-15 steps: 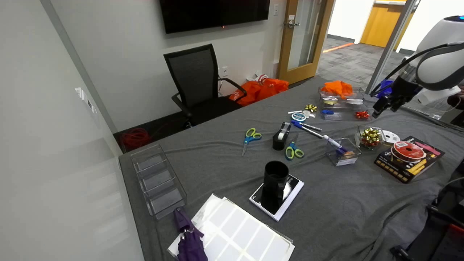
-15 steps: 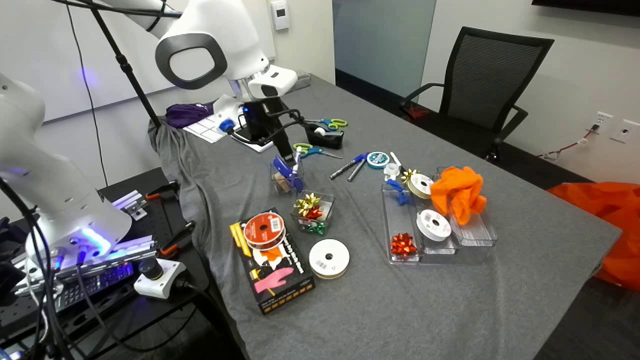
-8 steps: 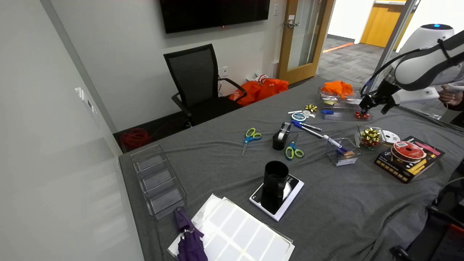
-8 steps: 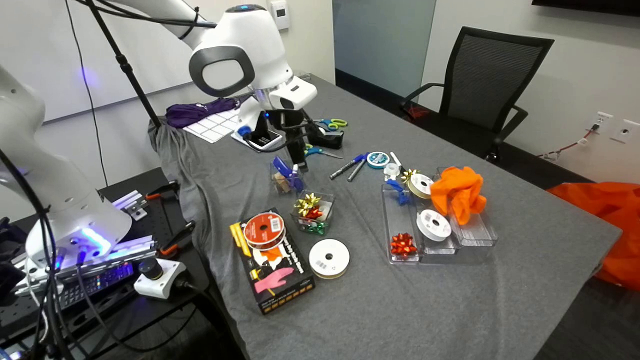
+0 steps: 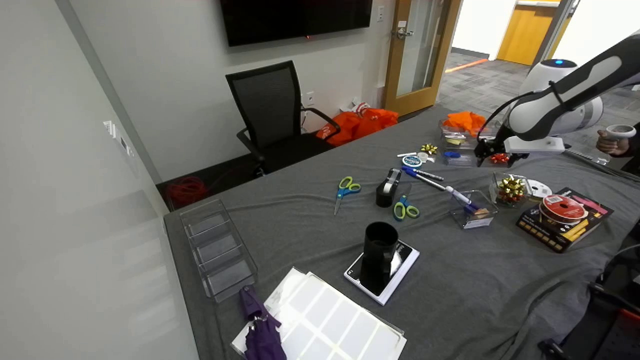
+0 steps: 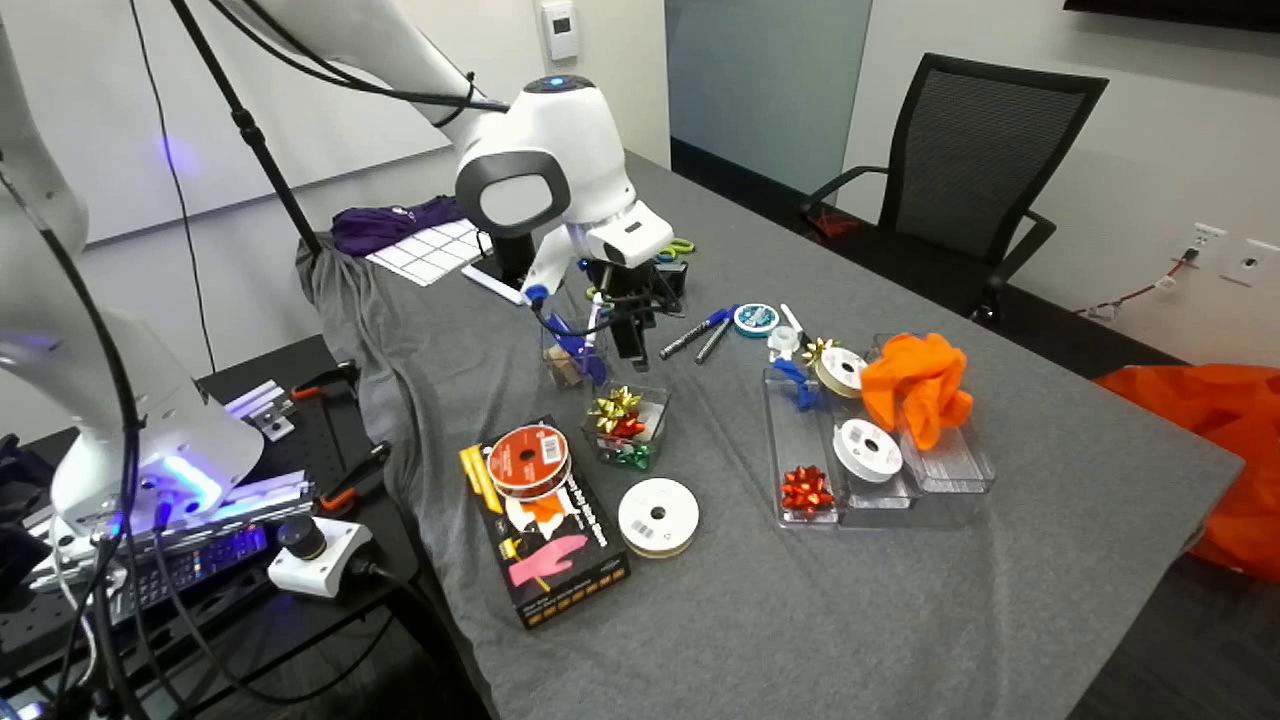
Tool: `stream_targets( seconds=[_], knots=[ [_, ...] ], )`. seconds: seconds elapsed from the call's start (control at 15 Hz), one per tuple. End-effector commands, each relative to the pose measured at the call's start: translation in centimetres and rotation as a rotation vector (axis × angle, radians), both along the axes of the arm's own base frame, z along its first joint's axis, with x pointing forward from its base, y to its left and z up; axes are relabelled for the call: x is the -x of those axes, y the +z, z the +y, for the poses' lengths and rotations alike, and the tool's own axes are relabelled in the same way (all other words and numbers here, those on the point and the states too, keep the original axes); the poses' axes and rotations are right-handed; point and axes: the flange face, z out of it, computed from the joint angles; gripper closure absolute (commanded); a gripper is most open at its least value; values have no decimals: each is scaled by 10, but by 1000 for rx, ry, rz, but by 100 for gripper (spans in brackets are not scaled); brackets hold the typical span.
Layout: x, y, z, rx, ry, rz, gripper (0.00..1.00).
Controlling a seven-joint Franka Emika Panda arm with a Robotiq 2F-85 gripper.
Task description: Move the clear square bowl to the left
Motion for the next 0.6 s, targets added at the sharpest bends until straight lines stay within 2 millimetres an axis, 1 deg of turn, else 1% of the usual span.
stream_targets(
  seconds=[0.0,0.27,0.53],
  knots=[
    [-19,-25,-8,32,-39,-8,0],
    [-25,-47,-10,52,-49,3,0],
    [-23,-57,-11,64,-38,23,0]
  ],
)
